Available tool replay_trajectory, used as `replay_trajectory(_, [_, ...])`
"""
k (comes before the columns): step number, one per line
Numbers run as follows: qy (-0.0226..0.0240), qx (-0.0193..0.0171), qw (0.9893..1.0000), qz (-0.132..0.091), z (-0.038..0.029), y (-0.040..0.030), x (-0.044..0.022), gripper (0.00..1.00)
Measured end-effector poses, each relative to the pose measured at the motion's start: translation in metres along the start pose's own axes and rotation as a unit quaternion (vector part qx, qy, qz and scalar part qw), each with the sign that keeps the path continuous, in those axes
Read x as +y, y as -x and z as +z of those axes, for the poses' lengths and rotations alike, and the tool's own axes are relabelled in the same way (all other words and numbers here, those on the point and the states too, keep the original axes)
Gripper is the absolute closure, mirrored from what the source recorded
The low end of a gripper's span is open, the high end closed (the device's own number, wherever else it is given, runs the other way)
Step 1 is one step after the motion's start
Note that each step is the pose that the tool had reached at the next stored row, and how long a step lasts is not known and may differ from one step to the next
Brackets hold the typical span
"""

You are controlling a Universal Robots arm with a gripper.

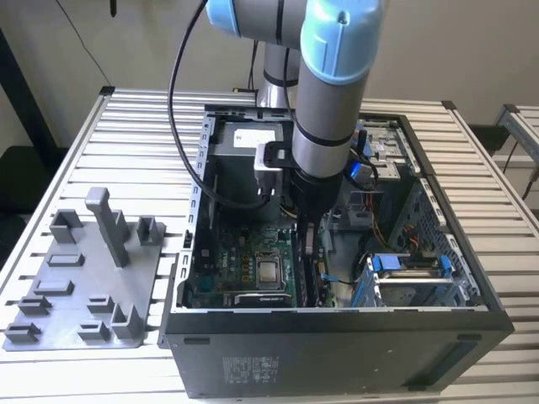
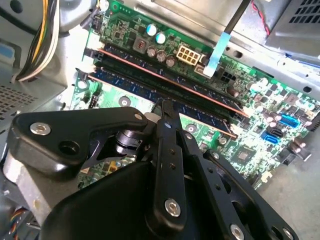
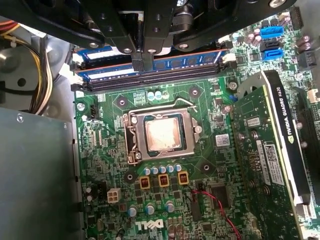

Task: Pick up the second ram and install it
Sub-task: 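Press down the second ram until it locks into place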

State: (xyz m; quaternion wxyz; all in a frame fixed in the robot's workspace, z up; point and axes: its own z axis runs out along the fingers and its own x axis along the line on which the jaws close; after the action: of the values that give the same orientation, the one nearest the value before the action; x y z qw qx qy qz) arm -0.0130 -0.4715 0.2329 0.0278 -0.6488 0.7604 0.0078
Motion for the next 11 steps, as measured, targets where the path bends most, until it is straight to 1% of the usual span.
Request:
replay_trajectory(5, [0.0001,0.0000,1.0000,0.000,0.0082,-0.0004,0.0000,0.89])
replay_trajectory(7, [0.0002,0.0009,1.0000,0.000,0.0111,-0.0007,0.0001,0.89])
replay_trajectory(10, [0.0002,0.0009,1.0000,0.000,0.0166,-0.0010,0.0002,0.89])
replay_trajectory(11, [0.0005,0.0017,1.0000,0.000,0.0164,-0.0007,0.0001,0.89])
